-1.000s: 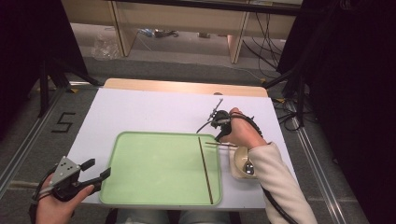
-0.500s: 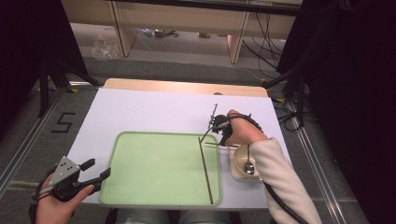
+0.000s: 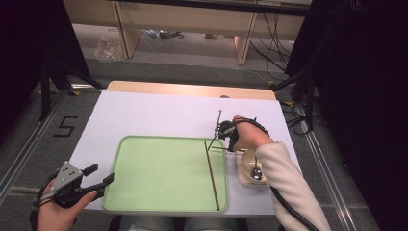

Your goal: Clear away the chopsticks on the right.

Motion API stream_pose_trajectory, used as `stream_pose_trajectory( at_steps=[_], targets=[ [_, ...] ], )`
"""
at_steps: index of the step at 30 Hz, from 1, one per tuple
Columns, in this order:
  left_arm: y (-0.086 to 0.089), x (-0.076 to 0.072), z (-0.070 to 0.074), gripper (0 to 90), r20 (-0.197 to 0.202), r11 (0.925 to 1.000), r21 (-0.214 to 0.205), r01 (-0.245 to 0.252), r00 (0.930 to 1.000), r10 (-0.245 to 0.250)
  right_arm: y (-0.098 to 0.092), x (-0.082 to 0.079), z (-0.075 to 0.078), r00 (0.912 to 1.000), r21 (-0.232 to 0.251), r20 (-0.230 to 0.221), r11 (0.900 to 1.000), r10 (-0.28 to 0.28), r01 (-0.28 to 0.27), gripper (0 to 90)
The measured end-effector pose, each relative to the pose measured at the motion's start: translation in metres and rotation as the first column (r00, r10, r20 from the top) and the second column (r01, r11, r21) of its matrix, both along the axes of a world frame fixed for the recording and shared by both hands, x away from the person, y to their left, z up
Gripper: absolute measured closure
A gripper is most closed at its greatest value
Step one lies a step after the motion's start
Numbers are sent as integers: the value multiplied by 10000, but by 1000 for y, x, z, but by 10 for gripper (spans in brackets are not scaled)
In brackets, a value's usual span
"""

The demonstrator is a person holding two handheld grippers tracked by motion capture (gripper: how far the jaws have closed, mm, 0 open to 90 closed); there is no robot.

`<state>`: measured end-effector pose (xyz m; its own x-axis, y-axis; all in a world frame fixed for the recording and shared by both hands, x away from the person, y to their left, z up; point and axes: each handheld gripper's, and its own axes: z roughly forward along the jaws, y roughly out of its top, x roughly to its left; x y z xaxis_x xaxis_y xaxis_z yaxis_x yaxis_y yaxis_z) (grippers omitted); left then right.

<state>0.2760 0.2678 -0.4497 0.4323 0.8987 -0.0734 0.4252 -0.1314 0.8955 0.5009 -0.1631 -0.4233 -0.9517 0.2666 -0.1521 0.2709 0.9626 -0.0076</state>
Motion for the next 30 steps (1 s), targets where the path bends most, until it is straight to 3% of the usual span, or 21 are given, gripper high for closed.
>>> stream_pose_trajectory(
  at_steps=[10, 11, 19, 21, 22, 26, 30],
  targets=[
    [0, 0, 0, 320, -12, 10000, 15, -19, 10000, 19, 3, 3, -12, 9996, -190, -180, 9996, 218, -222, 705],
    [0, 0, 0, 320, -12, 10000, 13, -18, 10000, 18, 3, 4, -12, 9990, -338, -96, 9984, 448, -450, 711],
    [0, 0, 0, 320, -18, 10000, 17, -17, 10000, 17, 4, 5, -17, 9987, -315, -273, 9985, 432, -440, 759],
    [0, 0, 0, 320, -24, 10000, 20, -17, 10000, 17, 5, 3, -18, 9993, -500, -330, 9985, 188, -204, 771],
    [0, 0, 0, 320, -23, 10000, 15, -17, 10000, 17, 5, 5, -19, 9980, -419, -307, 9975, 554, -567, 779],
    [0, 0, 0, 320, -22, 10000, 18, -18, 10000, 18, 4, 4, -22, 9973, -496, -277, 9964, 678, -691, 810],
    [0, 0, 0, 320, -21, 10000, 29, -15, 10000, 15, 5, 1, -22, 9985, -635, -356, 9971, 405, -427, 846]
  ],
)
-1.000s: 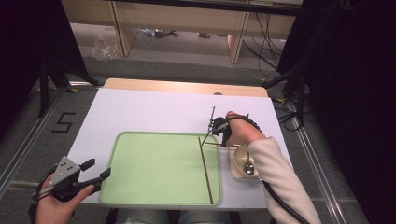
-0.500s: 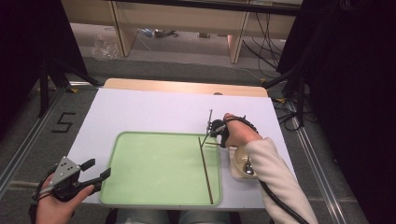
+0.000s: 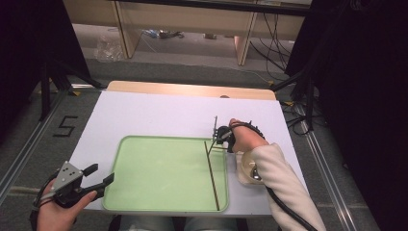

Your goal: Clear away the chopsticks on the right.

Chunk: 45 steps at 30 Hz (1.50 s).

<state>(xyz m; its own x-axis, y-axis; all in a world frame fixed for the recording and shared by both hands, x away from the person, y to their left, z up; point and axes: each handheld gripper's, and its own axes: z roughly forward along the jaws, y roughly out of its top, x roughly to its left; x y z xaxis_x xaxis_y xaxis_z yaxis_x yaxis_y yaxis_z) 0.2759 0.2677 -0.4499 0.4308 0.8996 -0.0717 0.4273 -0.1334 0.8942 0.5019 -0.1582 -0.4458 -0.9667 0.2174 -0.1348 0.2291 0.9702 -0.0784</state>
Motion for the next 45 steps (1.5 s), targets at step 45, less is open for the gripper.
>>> stream_pose_trajectory(
  at_steps=[45],
  targets=[
    [0, 0, 0, 321, -7, 10000, 8, -14, 10000, 14, 3, -7, 55, 9754, 1847, 2205, 9818, 36, -453, 867]
  ],
)
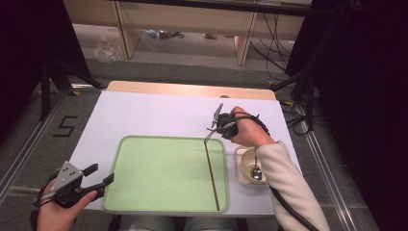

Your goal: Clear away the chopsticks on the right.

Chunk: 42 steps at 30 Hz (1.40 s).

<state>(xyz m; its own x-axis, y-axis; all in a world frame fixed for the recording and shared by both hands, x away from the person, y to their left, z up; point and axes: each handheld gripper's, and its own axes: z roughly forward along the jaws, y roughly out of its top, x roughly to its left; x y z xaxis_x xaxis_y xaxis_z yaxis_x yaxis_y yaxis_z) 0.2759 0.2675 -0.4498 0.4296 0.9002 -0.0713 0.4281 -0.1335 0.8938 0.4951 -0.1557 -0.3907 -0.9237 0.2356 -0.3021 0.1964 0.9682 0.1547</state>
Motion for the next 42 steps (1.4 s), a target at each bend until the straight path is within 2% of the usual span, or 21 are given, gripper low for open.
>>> stream_pose_trajectory(
  at_steps=[4, 6, 12, 15, 19, 20, 21, 26, 27, 28, 29, 30, 31, 32, 33, 34, 35, 37, 40, 41, 42],
  targets=[
    [0, 0, 0, 320, 1, 10000, -8, -8, 10000, 8, -1, 2, 2, 9990, 190, 148, 9989, 426, -429, 867],
    [0, 0, 0, 321, 3, 10000, -10, -8, 10000, 8, 0, 0, 5, 9999, 396, 76, 9992, 68, -71, 867],
    [0, 0, 0, 320, 0, 10000, -14, -4, 10000, 4, -4, -3, 15, 9990, 1350, 345, 9905, -294, 245, 868],
    [0, 0, 0, 321, -1, 10000, -7, -8, 10000, 8, -6, -5, 22, 9959, 2144, 632, 9755, -649, 500, 868],
    [0, 0, 0, 321, 1, 10000, -8, -12, 10000, 12, -6, -7, 28, 9931, 2638, 843, 9629, -813, 565, 868],
    [0, 0, 0, 321, 0, 10000, -3, -13, 10000, 13, -7, -6, 28, 9934, 2621, 983, 9645, -599, 322, 868],
    [0, 0, 0, 321, -1, 10000, -15, -13, 10000, 13, -7, -8, 30, 9912, 2866, 1008, 9566, -852, 531, 868],
    [0, 0, 0, 321, 10, 10000, -4, -18, 10000, 18, -9, -11, 39, 9880, 3584, 1160, 9320, -1019, 540, 868],
    [0, 0, 0, 321, 11, 10000, -1, -17, 10000, 17, -10, -12, 42, 9859, 3844, 1193, 9210, -1170, 628, 868],
    [0, 0, 0, 321, 10, 10000, 6, -16, 10000, 16, -12, -12, 44, 9847, 3954, 1197, 9158, -1267, 697, 868],
    [0, 0, 0, 321, 9, 10000, 0, -11, 10000, 11, -13, -14, 46, 9793, 4163, 1394, 9060, -1465, 763, 868],
    [0, 0, 0, 321, 1, 10000, -1, -12, 10000, 12, -14, -15, 48, 9773, 4341, 1287, 8956, -1685, 972, 867],
    [0, 0, 0, 321, 0, 10000, -4, -7, 10000, 7, -16, -15, 50, 9785, 4455, 1356, 8917, -1555, 800, 868],
    [0, 0, 0, 321, 7, 10000, -6, -11, 10000, 11, -17, -16, 52, 9733, 4761, 1537, 8759, -1702, 780, 868],
    [0, 0, 0, 321, 7, 10000, 4, -11, 10000, 11, -17, -17, 53, 9718, 5051, 1427, 8581, -1880, 919, 868],
    [0, 0, 0, 321, 4, 10000, -5, -12, 10000, 12, -19, -17, 55, 9689, 5142, 1591, 8537, -1893, 823, 868],
    [0, 0, 0, 321, 2, 10000, -3, -14, 10000, 14, -21, -18, 57, 9663, 5423, 1554, 8354, -2051, 901, 868],
    [0, 0, 0, 321, 4, 10000, -8, -11, 10000, 11, -25, -19, 60, 9641, 5669, 1456, 8174, -2220, 1026, 868],
    [0, 0, 0, 322, -2, 10000, -9, -13, 10000, 13, -29, -20, 63, 9593, 6284, 1360, 7701, -2477, 1098, 868],
    [0, 0, 0, 321, -3, 10000, -19, -11, 10000, 11, -31, -20, 64, 9563, 6343, 1492, 7662, -2513, 1024, 868],
    [0, 0, 0, 322, -6, 10000, -19, -7, 10000, 7, -31, -21, 64, 9559, 6432, 1358, 7570, -2606, 1150, 868]
  ],
)
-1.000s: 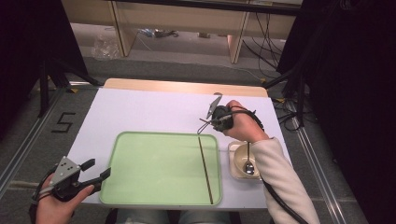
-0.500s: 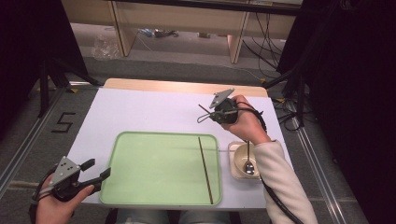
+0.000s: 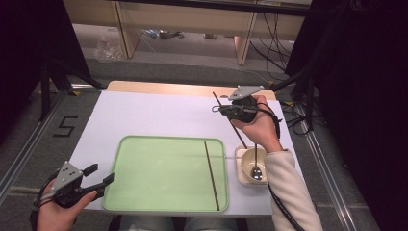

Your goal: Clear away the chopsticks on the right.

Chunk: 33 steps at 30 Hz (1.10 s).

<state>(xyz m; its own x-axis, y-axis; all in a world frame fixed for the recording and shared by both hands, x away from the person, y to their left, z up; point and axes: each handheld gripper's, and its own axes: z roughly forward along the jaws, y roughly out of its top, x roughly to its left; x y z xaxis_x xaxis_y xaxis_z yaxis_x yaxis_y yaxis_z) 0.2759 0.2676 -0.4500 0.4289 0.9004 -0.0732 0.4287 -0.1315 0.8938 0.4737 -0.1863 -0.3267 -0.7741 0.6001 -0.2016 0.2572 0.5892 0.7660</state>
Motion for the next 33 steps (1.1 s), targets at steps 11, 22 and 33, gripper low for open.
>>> stream_pose_trajectory(
  at_steps=[11, 22, 33],
  targets=[
    [0, 0, 0, 322, 44, 10000, 4, 28, 10000, -28, -1, -13, 4, 9997, 1339, 136, 9908, -224, 204, 868],
    [0, 0, 0, 323, 41, 10000, -6, 49, 10000, -49, -1, -19, 6, 9957, 2412, 10, 9663, -924, 895, 867],
    [0, 0, 0, 323, 49, 10000, -35, 11, 10000, -11, 2, -23, 6, 9910, 2811, -286, 9504, -1307, 1334, 868]
  ],
)
